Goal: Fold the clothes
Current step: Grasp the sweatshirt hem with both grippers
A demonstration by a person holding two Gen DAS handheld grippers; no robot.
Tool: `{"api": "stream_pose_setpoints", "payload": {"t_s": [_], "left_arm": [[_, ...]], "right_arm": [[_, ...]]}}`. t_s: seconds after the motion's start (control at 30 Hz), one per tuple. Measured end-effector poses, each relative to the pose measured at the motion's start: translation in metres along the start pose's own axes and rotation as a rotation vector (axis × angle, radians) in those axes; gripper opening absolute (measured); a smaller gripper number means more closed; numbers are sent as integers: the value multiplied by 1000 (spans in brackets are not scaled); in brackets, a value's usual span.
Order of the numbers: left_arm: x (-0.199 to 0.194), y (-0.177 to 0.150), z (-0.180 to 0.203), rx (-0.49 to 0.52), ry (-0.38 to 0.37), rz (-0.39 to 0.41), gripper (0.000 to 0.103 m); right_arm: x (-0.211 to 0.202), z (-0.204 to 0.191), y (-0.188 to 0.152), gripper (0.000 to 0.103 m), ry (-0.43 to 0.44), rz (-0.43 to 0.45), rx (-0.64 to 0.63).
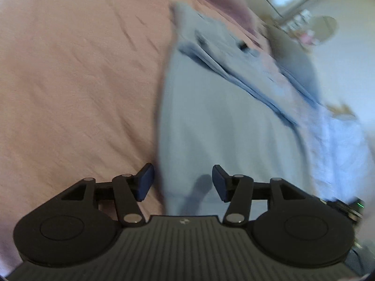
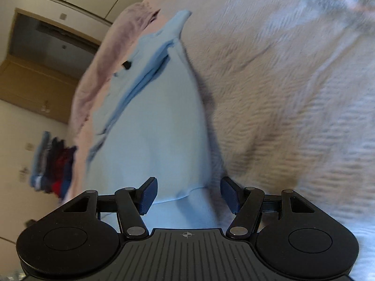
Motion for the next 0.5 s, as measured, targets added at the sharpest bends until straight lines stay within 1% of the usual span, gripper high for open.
{"api": "stream_pose_setpoints", "payload": {"t_s": [0.03, 0.1, 0.2, 0.23, 0.27, 0.3, 0.33, 0.4, 0.43, 0.5], "left_arm": [[2, 0, -1, 4, -23, -6, 49], [4, -2, -3, 30, -26, -8, 43], [3, 0, -12, -41, -56, 7, 34], [4, 1, -14, -64, -64, 11, 21], [4, 1, -15, -72, -73, 11, 11], [4, 0, -14, -64, -82, 8, 10], [2, -1, -13, -58, -93, 12, 8], [-6, -2, -8, -50, -118, 42, 7], [-12, -3, -5, -49, -127, 68, 7], [-25, -6, 3, -45, -143, 116, 7]], "right_arm": [[1, 0, -1, 64, 16, -13, 0], [3, -2, -5, 64, 39, -43, -9], [5, 0, -7, 63, 44, -57, -24], [6, 1, -6, 55, 40, -58, -25], [7, 1, -6, 34, 20, -58, -33], [9, 2, -7, 19, -27, -55, -57], [10, 2, -8, 14, -59, -50, -84], [3, 0, -12, 10, -49, -32, -99], [-3, -1, -13, 6, -42, -18, -102], [-18, -4, -16, 5, -18, 17, -95]]}}
Point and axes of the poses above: each gripper's, at about its wrist camera, not at the fingertips, and x roughly the way its jaws point, z to its right, y to its top, the point moved 7 cm from there along x, roughly the way its jaws point, and after that the axes turned 8 degrees about -y, right-handed, at the moved point
